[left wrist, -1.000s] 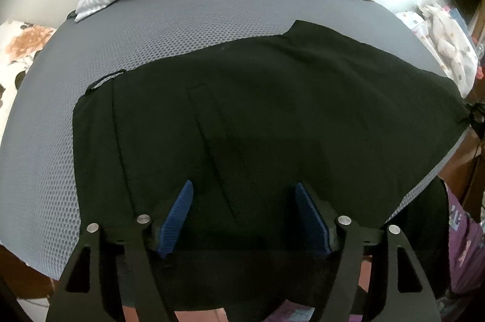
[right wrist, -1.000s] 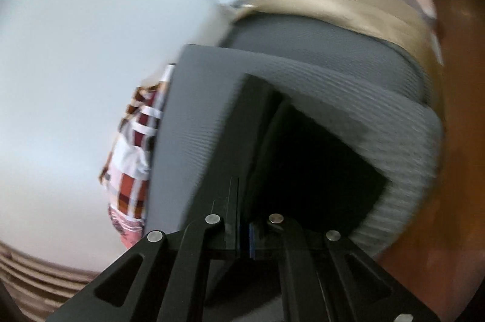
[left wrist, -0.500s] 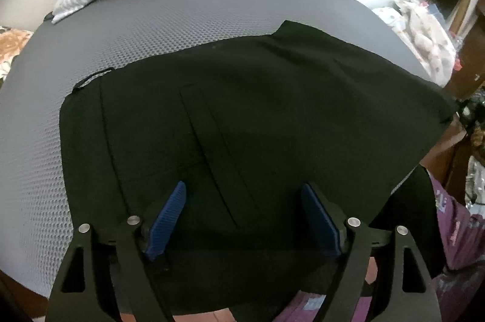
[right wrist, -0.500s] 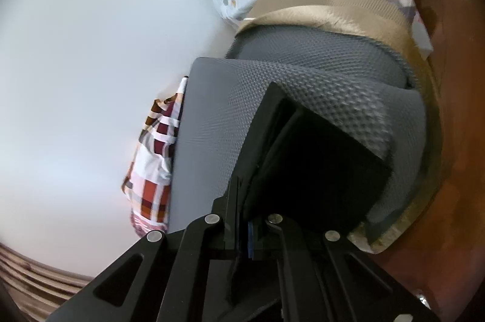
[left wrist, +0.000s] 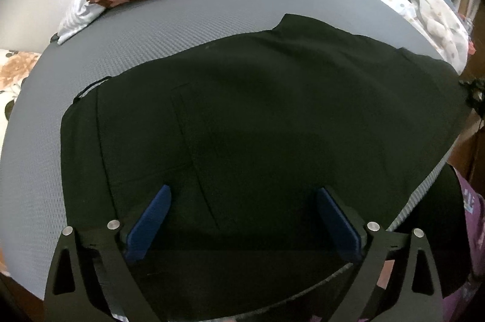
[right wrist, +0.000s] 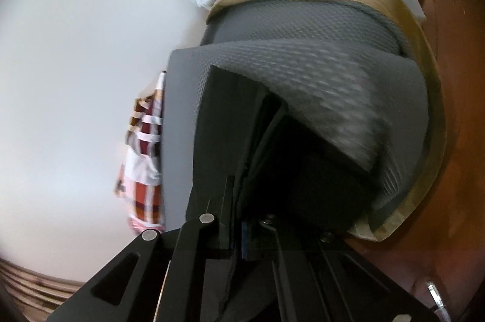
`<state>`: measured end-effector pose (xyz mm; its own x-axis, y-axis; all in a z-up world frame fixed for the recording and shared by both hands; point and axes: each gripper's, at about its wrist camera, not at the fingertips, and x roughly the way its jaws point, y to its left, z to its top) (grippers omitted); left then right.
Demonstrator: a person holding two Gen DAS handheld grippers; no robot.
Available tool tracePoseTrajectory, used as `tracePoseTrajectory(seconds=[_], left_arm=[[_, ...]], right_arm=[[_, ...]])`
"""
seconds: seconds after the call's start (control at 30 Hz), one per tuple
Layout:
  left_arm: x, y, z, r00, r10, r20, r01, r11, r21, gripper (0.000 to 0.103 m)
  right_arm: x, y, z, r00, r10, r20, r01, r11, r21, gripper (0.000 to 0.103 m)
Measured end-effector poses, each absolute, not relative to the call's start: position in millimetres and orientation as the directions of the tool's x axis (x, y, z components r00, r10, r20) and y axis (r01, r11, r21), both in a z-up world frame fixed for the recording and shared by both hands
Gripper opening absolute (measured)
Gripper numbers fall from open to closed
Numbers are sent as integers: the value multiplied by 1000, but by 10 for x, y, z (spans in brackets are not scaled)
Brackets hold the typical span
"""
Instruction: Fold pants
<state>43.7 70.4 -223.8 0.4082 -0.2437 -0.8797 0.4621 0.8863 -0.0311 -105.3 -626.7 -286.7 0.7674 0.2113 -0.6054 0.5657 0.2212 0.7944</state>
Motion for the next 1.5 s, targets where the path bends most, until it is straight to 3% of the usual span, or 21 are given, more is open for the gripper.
tracePoseTrajectory(seconds=[0.27, 0.47, 0.6, 0.7, 0.73, 0.93, 1.03, 1.13, 1.23, 1.4, 1.5], left_arm=[[660, 789, -2248, 439, -220, -871, 424, 906, -15, 97], [578, 820, -2232, 451, -211, -867, 432, 902, 5, 97], [576, 829, -2227, 444, -213, -870, 437, 899, 2, 97], [569, 824, -2227, 437, -219, -872, 452, 892, 3, 97], [573, 823, -2226, 433, -218, -875, 457, 889, 4, 97], [590, 842, -2230, 425, -231, -875, 476, 879, 0, 97], [590, 833, -2235, 428, -233, -873, 486, 874, 5, 97], [590, 830, -2231, 426, -236, -873, 491, 871, 4, 98], [598, 831, -2226, 425, -234, -874, 500, 866, 12, 98], [564, 815, -2162, 473, -202, -858, 485, 872, 62, 97], [483, 800, -2018, 529, -212, -822, 473, 878, 78, 97]], right_arm=[[-324, -6334, -2968, 755, 260, -603, 554, 241, 797, 0], [-766, -6327, -2790, 805, 246, -539, 502, 199, 841, 5], [-1128, -6223, -2660, 807, 226, -546, 502, 225, 835, 5], [-1206, -6271, -2902, 765, 230, -602, 557, 235, 797, 5], [-1212, -6285, -2967, 771, 230, -594, 550, 228, 803, 0], [-1270, -6310, -2928, 804, 240, -544, 515, 175, 839, 4], [-1264, -6334, -2929, 771, 231, -593, 550, 227, 803, 1], [-1303, -6379, -3023, 798, 259, -544, 513, 182, 839, 1], [-1394, -6407, -3053, 824, 258, -504, 494, 106, 863, 9], [-1797, -6530, -2567, 788, 43, -615, 599, 182, 780, 22], [-1674, -6300, -2156, 832, 70, -550, 504, 318, 803, 25]])
